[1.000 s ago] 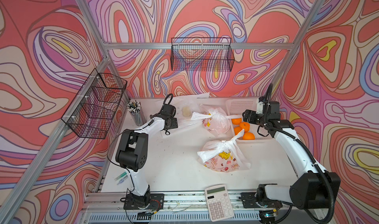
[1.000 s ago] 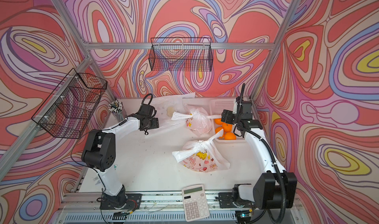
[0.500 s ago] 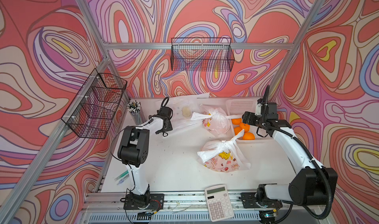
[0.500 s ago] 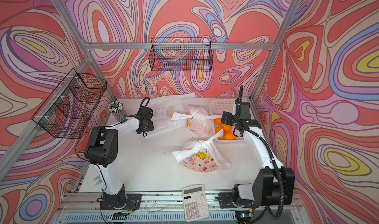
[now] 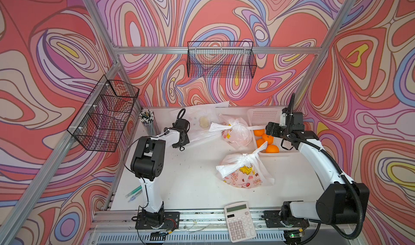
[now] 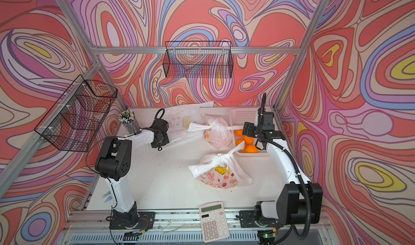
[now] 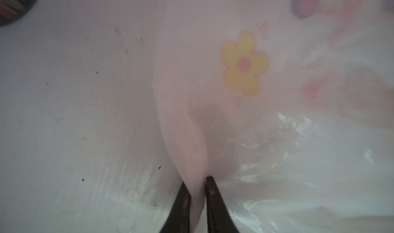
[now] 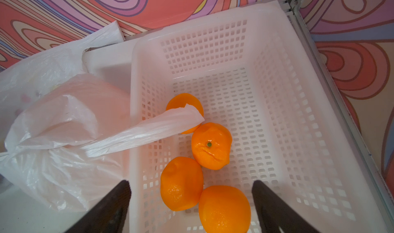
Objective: Place the oranges into plastic bags & tie knots
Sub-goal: Adjust the plastic bag at the center of the board.
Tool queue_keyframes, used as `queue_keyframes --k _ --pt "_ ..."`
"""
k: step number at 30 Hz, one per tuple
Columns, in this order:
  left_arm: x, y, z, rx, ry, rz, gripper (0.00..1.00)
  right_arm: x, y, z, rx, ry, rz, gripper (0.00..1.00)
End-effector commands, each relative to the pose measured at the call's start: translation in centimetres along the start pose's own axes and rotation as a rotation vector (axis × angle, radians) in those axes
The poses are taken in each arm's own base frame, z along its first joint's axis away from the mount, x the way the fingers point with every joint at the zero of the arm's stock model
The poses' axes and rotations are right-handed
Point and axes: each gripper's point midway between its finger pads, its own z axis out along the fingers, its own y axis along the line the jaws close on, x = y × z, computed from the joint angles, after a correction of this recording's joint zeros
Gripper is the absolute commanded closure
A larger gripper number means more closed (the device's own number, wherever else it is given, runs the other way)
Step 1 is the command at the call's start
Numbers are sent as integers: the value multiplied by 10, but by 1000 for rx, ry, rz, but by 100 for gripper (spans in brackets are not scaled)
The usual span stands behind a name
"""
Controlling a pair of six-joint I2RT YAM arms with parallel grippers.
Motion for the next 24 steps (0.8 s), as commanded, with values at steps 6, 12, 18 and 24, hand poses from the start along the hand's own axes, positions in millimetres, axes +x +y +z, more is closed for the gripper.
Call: queue_keyframes --k 6,12,18,24 --pt "-47 -7 -72 105 -165 19 100 0 -4 -3 19 -8 -6 7" --pt "-85 -5 -161 173 -325 53 100 1 0 -2 -8 -11 8 7" --pt "-36 35 -190 133 -251 15 100 0 0 -3 -6 -9 12 7" --pt "27 87 -205 61 -187 -79 100 -4 -1 1 4 -12 22 7"
